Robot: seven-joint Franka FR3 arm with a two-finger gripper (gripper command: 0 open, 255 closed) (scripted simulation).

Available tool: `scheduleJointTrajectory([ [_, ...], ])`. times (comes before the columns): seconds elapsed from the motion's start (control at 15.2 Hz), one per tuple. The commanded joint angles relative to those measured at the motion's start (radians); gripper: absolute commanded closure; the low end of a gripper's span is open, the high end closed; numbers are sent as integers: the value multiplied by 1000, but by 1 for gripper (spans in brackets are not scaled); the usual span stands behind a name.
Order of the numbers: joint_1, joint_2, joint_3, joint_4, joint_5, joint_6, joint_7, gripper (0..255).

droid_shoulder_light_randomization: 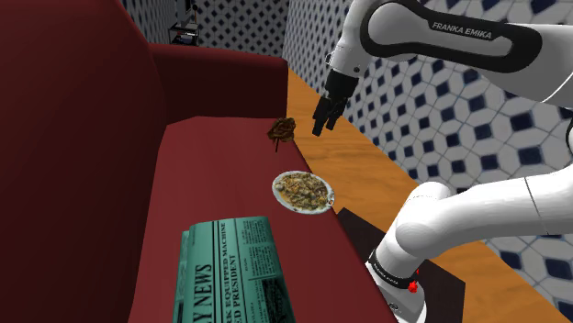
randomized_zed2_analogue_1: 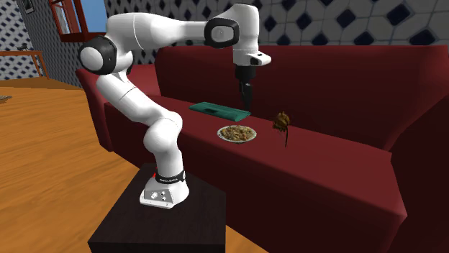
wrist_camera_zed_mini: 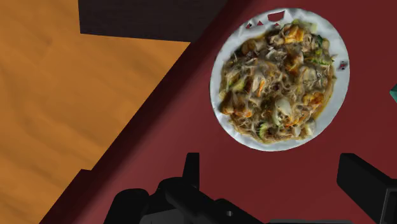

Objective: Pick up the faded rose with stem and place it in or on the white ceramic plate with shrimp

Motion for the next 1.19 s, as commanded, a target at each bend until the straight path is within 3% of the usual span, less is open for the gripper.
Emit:
scheduleJointTrajectory([
  [0.0,0,0,0,0,0,0,0,0],
  [0.46,38,243,-121,122,78,150,-184,0],
  [0.86,75,454,-208,277,193,203,-345,0],
  [1.12,80,460,-199,232,201,256,-349,0],
])
